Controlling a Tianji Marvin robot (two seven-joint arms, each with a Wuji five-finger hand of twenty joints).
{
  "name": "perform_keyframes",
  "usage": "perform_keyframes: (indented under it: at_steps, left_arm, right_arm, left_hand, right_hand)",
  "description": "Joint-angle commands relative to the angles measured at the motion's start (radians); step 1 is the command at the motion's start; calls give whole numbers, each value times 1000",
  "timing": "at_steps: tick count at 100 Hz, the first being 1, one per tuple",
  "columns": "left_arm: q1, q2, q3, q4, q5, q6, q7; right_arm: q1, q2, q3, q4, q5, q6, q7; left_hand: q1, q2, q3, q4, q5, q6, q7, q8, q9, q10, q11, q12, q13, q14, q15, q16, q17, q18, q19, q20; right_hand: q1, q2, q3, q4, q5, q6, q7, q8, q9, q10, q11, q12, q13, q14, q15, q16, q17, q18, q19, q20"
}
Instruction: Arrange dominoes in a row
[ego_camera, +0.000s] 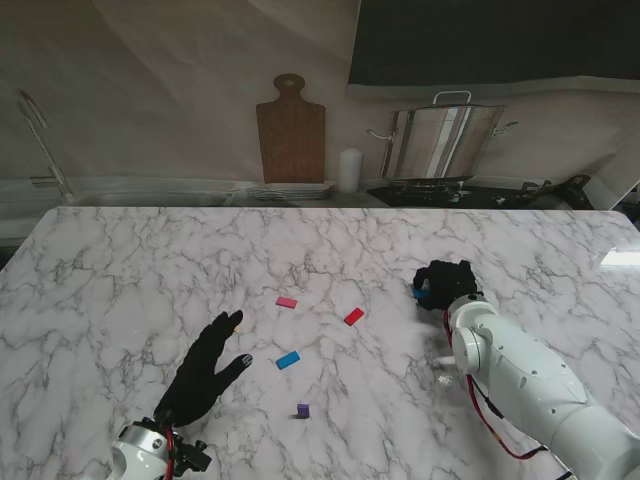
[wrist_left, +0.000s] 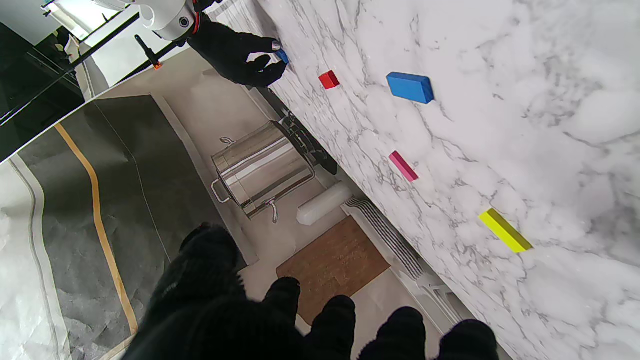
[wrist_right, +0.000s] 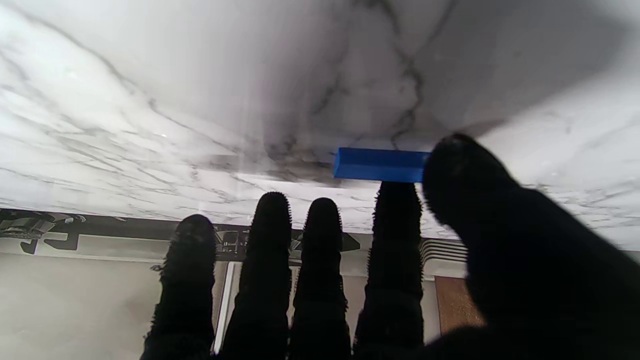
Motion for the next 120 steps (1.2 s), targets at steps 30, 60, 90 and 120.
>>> perform_keyframes:
  at_steps: [30, 60, 90, 120]
  left_arm:
    - [0, -1, 3, 1, -2, 4, -14]
    - [-1, -1, 3, 2, -1, 5, -13]
    - [-1, -1, 2, 3, -1, 5, -13]
    - [-2, -1, 3, 4, -1, 7, -13]
  right_arm:
    - [2, 0, -22, 27, -10, -7, -9]
    - [4, 1, -24, 30, -12, -8, -9]
    - [2, 3, -24, 28, -14, -15, -4]
    - [1, 7, -24, 30, -22, -28, -9]
  left_hand:
    - [23, 6, -2, 0, -27, -4, -12, -11, -20, -17, -4, -7, -27, -7, -8, -13, 4, -8, -12, 3]
    - [22, 6, -2, -1, -27, -4, -13, -8, -20, -17, -4, -7, -27, -7, -8, -13, 4, -8, -11, 4]
    - [22, 5, -2, -1, -26, 10, -12, -5, -20, -18, -4, -7, -27, -7, -8, -12, 4, -8, -11, 5]
    - [21, 4, -3, -1, -27, 14, -12, -2, -21, -17, -5, -8, -27, -8, -8, -11, 4, -8, -11, 6]
  right_hand:
    - [83, -88, 45, -72, 78, -85, 130, -65, 25, -19, 40, 17, 37, -15, 31, 22, 13, -10, 32, 5]
    - [107, -80, 38, -79, 129, -109, 241, -89, 45, -23, 43, 18, 53, -13, 39, 25, 19, -6, 37, 2]
    - [93, -101, 43, -81, 65, -91, 314, 103, 35, -30, 58, 27, 50, -20, 38, 25, 17, -4, 36, -3]
    - [110, -132, 75, -84, 52, -142, 378, 319, 183, -71, 74, 29, 138, -36, 26, 13, 52, 10, 33, -12]
